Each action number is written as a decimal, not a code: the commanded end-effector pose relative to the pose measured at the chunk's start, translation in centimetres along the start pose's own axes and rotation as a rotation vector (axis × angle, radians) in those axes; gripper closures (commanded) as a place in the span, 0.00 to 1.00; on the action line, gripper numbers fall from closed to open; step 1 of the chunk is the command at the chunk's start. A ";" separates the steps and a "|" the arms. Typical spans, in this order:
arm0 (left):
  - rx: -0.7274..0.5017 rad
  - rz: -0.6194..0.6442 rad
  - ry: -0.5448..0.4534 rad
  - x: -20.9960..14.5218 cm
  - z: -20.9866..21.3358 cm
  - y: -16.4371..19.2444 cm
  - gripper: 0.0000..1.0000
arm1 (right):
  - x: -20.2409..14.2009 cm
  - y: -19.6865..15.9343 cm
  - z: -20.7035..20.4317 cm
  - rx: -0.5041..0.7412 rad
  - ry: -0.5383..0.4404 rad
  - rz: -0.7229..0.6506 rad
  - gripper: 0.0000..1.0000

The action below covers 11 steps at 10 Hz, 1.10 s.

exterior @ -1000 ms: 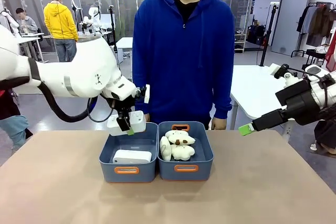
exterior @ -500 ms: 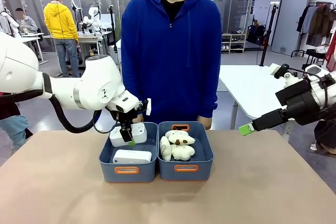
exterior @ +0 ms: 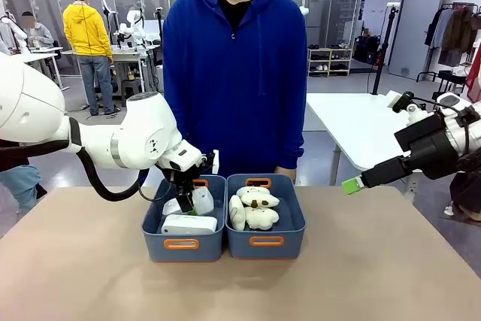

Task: Sort the digital clocks into the basket.
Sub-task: Pick up the Digital clock from the table and place it into the empty Plastic storage basket.

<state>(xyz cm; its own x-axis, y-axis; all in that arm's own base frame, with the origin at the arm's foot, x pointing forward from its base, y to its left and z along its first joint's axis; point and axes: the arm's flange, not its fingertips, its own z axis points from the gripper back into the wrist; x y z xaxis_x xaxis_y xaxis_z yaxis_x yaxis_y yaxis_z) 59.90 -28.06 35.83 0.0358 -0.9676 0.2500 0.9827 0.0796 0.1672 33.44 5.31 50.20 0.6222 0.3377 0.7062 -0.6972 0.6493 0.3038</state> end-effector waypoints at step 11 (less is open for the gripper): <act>0.014 0.000 -0.001 -0.1 1.1 0.0 0.00 | 0.0 0.0 -0.1 -0.008 0.000 0.002 0.00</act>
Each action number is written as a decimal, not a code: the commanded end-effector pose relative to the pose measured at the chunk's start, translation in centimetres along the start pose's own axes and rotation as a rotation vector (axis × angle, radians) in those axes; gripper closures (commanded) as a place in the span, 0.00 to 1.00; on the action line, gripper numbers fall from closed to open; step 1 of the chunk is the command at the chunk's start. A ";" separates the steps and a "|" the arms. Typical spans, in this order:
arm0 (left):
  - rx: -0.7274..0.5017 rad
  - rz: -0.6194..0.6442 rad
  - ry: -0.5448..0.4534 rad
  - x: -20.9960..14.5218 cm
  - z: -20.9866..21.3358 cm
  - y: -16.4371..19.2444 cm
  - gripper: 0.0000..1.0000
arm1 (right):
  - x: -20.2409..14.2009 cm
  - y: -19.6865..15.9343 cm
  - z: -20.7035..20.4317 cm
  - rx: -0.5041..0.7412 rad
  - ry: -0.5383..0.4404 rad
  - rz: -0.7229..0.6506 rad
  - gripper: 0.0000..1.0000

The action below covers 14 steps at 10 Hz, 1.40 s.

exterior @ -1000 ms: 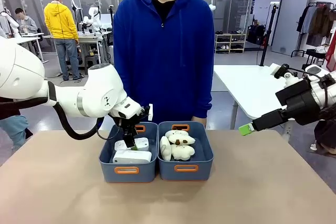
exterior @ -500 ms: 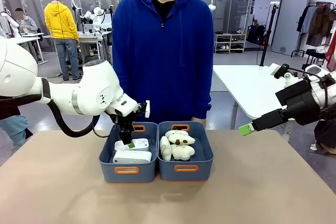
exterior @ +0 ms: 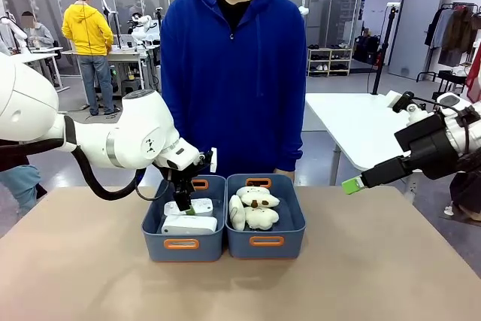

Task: Sort the digital clocks into the basket.
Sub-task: Pick up the Digital clock from the table and place it into the empty Plastic storage basket.

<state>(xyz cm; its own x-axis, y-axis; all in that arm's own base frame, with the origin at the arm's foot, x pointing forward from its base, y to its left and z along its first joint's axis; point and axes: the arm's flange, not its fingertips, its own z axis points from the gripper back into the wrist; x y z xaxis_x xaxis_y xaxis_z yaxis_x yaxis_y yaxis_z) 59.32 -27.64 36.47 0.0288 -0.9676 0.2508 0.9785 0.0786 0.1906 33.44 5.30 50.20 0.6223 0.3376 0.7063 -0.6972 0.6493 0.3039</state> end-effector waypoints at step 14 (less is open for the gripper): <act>-0.045 0.792 -0.557 -22.4 20.9 -12.5 0.00 | 0.0 0.0 -0.1 -0.008 0.000 0.003 0.00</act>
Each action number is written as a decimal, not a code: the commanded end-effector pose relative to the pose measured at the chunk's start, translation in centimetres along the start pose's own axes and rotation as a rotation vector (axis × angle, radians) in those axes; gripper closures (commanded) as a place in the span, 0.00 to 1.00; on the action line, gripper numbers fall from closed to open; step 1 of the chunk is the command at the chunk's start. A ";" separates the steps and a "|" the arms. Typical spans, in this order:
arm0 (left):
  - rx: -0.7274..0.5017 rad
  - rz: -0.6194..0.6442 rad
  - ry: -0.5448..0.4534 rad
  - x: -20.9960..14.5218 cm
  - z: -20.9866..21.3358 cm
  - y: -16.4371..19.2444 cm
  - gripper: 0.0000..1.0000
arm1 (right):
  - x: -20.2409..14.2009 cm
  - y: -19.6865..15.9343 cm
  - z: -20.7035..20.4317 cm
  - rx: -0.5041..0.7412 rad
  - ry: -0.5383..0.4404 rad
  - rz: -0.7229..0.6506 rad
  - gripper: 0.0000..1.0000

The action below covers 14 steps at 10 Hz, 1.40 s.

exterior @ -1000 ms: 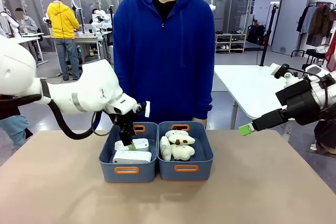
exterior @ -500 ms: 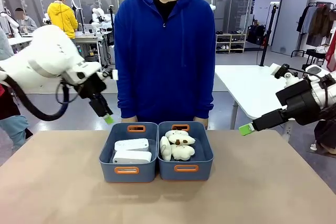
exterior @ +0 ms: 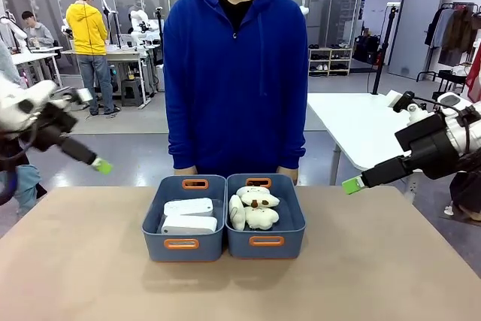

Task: Sort the digital clocks into the basket.
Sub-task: Pick up the Digital clock from the table and place it into the empty Plastic storage basket.

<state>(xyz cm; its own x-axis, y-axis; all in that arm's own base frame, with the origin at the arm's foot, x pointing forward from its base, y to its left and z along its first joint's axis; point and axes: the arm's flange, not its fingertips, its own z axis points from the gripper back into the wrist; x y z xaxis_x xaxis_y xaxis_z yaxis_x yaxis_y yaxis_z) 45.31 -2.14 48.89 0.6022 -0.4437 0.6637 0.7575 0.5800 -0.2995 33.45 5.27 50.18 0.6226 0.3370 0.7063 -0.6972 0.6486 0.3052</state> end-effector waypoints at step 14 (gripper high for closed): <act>0.235 0.096 -0.160 -8.9 6.2 -3.0 0.00 | 0.0 0.0 -0.1 -0.009 0.001 0.003 0.00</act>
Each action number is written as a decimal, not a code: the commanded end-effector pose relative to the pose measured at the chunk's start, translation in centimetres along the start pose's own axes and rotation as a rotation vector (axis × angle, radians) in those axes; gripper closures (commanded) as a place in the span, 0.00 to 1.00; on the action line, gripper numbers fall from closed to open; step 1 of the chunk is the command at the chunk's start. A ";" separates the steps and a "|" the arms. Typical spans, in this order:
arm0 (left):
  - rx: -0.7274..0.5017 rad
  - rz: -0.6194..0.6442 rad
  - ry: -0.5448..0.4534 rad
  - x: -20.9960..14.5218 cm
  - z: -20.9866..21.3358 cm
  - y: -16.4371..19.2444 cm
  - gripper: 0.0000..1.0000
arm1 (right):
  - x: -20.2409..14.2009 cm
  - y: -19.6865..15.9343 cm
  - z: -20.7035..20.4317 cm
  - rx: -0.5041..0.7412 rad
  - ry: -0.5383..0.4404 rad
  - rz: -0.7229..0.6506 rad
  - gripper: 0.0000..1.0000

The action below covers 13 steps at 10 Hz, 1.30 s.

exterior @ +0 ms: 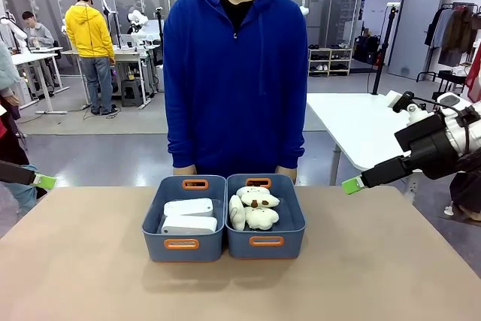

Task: Sort the digital clocks into the basket.
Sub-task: Pick up the Digital clock from the table and place it into the empty Plastic storage basket.

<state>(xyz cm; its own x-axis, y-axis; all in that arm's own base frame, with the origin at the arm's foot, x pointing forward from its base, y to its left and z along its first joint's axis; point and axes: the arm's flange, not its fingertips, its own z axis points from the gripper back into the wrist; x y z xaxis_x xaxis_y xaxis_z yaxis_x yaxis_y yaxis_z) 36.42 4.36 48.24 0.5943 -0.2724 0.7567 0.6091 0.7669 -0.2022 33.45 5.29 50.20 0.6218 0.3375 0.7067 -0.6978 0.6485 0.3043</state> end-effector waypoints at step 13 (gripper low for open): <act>-0.007 0.007 0.016 -0.2 0.1 -0.2 0.00 | 0.0 0.0 -0.1 -0.009 0.001 0.002 0.00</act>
<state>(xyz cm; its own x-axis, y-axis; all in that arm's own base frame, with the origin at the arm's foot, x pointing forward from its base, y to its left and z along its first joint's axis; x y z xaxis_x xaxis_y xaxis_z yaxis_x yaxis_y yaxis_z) 36.43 4.30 48.22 0.5939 -0.2738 0.7565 0.6114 0.7648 -0.2032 33.45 5.29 50.20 0.6217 0.3378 0.7067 -0.6979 0.6485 0.3041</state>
